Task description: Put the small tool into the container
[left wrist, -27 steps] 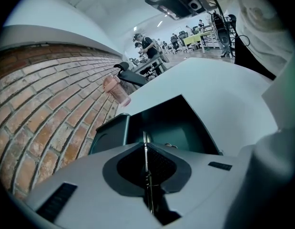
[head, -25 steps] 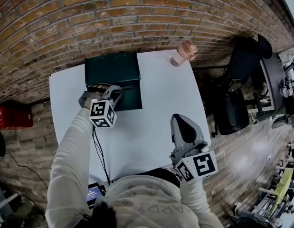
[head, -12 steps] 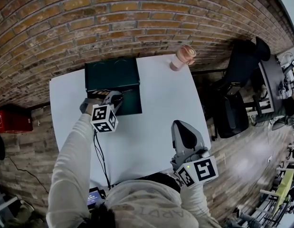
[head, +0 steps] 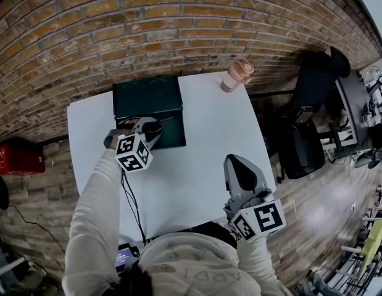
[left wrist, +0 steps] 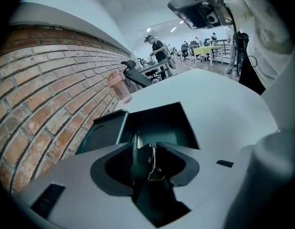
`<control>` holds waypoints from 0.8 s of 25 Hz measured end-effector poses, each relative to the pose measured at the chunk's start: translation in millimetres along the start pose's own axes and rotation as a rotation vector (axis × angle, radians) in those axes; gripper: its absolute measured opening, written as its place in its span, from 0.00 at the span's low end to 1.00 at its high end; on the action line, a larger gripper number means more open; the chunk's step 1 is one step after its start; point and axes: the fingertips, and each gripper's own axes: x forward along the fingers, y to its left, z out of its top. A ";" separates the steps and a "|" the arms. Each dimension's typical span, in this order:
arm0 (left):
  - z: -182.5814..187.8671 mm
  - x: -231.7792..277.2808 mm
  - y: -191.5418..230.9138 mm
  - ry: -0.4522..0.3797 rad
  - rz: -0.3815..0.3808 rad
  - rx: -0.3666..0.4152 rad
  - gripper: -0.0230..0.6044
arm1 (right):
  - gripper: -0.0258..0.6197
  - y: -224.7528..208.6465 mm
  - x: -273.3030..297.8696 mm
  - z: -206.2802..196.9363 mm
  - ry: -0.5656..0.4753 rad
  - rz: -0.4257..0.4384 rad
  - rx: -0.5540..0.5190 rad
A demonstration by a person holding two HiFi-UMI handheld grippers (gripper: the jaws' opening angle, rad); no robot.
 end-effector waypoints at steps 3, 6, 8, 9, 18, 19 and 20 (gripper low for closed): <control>7.9 -15.6 5.1 -0.050 0.034 -0.092 0.25 | 0.06 3.9 0.8 1.3 -0.009 0.022 0.004; 19.3 -35.2 17.0 -0.126 0.106 -0.232 0.08 | 0.05 8.1 1.1 3.4 -0.018 0.047 -0.003; 26.4 -47.3 20.9 -0.173 0.132 -0.318 0.05 | 0.06 11.5 0.7 4.6 -0.021 0.065 -0.008; 29.9 -53.0 21.2 -0.193 0.139 -0.354 0.05 | 0.06 13.4 0.3 5.4 -0.022 0.076 -0.012; 61.9 -113.6 5.2 -0.321 0.288 -0.531 0.04 | 0.06 25.9 -7.9 13.2 -0.049 0.158 -0.033; 64.1 -119.8 1.8 -0.329 0.304 -0.544 0.04 | 0.06 26.8 -8.8 13.3 -0.052 0.166 -0.033; 66.0 -125.7 -1.6 -0.339 0.319 -0.561 0.04 | 0.05 27.7 -9.7 13.2 -0.055 0.174 -0.035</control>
